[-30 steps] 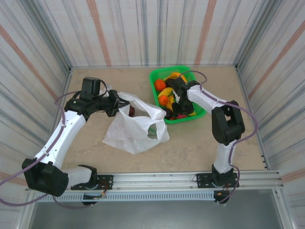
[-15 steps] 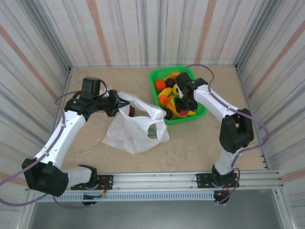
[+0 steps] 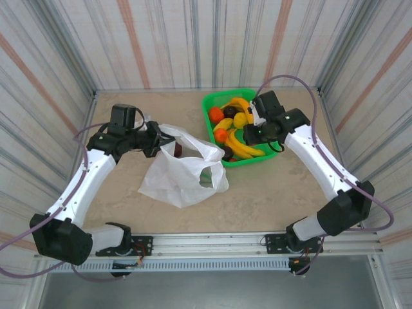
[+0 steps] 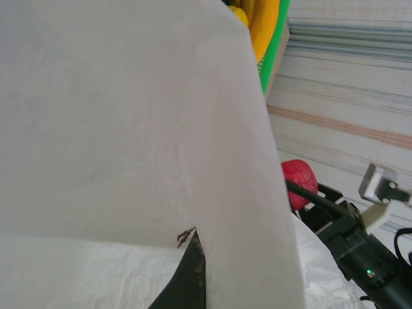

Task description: Place the fake fruits into the plastic bag and tie a complex knot

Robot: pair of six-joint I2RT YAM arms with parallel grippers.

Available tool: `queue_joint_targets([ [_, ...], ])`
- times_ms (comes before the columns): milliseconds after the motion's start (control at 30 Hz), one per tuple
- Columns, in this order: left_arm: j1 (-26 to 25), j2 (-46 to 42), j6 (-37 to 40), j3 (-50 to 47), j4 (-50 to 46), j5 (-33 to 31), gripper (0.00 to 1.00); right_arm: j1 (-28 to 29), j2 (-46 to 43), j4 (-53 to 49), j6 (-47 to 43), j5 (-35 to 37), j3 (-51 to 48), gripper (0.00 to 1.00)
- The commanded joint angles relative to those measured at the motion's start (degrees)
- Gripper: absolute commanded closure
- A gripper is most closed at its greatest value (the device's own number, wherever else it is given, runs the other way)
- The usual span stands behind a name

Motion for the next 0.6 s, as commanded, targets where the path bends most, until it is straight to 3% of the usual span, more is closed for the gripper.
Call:
queue_joint_targets([
  [0,0.55,-0.12,0.64,0.31,0.17,1.41,0.96,0.2,-4.73,1.52,2.29,-5.28,1.29,0.53],
  [367,0.59,0.05,0.65,0.21,0.19,1.29,0.96,3.0,-16.35,12.17,6.48,-18.05,1.08,0.54],
  [567,0.56,0.1,0.55,0.13,0.21,1.25,0.96,9.18,-17.41,18.54,8.21,-21.73,2.07,0.54],
])
